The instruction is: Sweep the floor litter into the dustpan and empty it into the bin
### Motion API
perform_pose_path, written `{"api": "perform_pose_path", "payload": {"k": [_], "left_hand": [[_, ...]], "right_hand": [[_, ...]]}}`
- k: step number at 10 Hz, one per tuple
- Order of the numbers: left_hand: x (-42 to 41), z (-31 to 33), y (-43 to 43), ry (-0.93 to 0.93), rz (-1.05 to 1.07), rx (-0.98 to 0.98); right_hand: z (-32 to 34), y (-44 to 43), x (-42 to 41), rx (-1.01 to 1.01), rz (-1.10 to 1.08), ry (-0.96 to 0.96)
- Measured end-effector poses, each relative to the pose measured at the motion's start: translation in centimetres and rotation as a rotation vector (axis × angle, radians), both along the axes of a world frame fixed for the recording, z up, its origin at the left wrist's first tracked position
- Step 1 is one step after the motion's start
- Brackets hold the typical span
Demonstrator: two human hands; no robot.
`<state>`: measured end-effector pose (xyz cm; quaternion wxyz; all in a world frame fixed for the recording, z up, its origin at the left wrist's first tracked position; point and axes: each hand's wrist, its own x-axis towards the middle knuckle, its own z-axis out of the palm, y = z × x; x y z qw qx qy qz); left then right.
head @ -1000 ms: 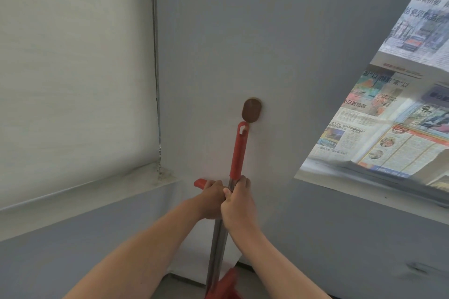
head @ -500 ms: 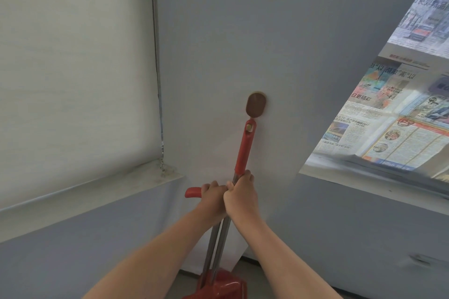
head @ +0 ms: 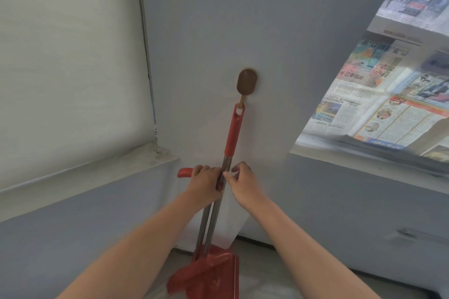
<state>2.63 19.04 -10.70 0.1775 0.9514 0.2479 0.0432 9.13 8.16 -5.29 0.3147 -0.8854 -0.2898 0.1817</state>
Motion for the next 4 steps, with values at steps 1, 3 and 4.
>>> {"api": "perform_pose_path", "payload": {"k": [1,3,4], "left_hand": [[-1.7,0.0,-1.2,-0.089,0.017,0.032],[-4.8,1.9,-4.1,-0.193,0.118,0.022],[-5.9,2.6,-6.6,-0.194,0.238,0.027]], "right_hand": [[0.1,-3.4,0.1,-0.066,0.031,0.066],[0.4,-9.0,-1.0,-0.086,0.093,0.1],[0.8,-11.0,-1.3,-0.071,0.115,0.087]]}}
